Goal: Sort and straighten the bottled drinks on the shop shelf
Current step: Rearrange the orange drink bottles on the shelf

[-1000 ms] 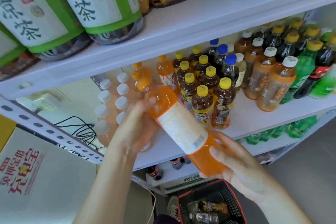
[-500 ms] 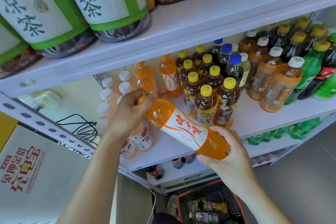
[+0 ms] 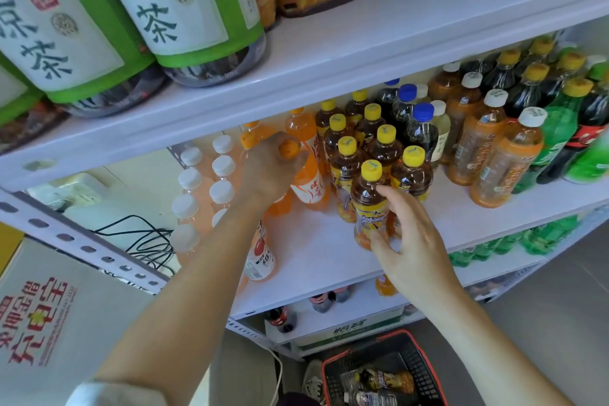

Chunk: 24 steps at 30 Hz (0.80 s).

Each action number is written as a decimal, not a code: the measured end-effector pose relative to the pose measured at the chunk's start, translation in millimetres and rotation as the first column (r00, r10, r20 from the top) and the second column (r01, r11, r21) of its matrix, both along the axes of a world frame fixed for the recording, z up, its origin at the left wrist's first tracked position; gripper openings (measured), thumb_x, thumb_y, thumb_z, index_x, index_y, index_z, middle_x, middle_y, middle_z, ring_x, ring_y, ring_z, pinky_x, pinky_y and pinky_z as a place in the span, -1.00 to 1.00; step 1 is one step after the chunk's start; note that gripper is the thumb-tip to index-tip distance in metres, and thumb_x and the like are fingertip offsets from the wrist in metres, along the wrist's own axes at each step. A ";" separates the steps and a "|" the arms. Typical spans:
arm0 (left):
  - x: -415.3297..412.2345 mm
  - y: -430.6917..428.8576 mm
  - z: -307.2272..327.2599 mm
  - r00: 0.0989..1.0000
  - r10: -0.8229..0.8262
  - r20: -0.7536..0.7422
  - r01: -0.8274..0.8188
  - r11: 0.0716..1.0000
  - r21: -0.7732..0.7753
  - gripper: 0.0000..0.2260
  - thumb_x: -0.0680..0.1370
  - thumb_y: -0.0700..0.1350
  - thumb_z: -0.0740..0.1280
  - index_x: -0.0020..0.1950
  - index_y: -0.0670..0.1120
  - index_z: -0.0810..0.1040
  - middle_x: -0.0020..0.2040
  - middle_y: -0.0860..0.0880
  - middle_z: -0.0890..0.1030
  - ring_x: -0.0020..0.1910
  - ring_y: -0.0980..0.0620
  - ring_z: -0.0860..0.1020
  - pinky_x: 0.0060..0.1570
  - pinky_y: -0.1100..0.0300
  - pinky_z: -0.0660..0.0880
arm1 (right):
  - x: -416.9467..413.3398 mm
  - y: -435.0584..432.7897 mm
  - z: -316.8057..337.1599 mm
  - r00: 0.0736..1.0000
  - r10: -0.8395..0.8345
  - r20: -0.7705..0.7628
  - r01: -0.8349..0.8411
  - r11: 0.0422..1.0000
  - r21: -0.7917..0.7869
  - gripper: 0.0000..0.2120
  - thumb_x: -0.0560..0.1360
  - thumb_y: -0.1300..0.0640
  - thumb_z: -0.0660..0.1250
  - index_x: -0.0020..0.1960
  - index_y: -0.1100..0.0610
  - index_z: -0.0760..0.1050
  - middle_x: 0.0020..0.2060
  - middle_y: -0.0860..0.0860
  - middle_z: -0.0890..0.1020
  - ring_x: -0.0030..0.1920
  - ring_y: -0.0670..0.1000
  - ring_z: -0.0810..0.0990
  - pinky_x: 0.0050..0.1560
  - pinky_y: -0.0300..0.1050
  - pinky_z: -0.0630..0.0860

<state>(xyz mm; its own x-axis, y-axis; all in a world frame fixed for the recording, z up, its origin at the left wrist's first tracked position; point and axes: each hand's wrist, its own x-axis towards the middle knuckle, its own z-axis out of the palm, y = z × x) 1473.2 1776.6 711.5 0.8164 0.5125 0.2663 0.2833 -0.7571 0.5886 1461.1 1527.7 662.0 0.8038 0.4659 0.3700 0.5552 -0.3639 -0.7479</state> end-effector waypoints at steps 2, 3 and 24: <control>17.1 0.8 -5.9 1.000 0.011 0.001 -0.011 1.000 0.020 -0.78 0.53 0.05 0.38 0.13 0.00 0.58 -0.03 0.01 0.62 -0.10 0.01 0.57 -0.23 0.24 0.44 | 3.7 3.6 1.8 1.000 0.007 -0.008 -0.007 1.000 -0.002 -0.41 0.45 0.33 0.40 0.44 0.15 0.33 0.32 0.04 0.45 0.32 0.05 0.44 0.26 0.00 0.46; 25.6 0.6 -8.3 1.000 0.018 -0.002 -0.017 1.000 0.025 -0.76 0.54 0.04 0.37 0.16 -0.02 0.57 0.01 -0.03 0.63 -0.07 -0.03 0.58 -0.21 0.21 0.47 | 5.0 5.3 1.7 1.000 0.008 -0.002 -0.008 1.000 -0.014 -0.39 0.44 0.33 0.40 0.45 0.15 0.32 0.32 0.05 0.44 0.32 0.06 0.43 0.25 0.05 0.47; 8.1 40.1 -4.8 0.870 0.343 -0.353 -0.165 0.879 0.448 -0.53 0.59 0.04 0.24 0.46 -0.03 0.25 0.27 -0.24 0.48 0.30 -0.26 0.38 0.18 -0.11 0.38 | 13.2 9.5 -23.7 0.996 -0.063 0.068 0.071 0.992 -0.107 -0.47 0.47 0.24 0.40 0.42 0.22 0.38 0.40 0.07 0.35 0.33 0.11 0.44 0.17 0.14 0.55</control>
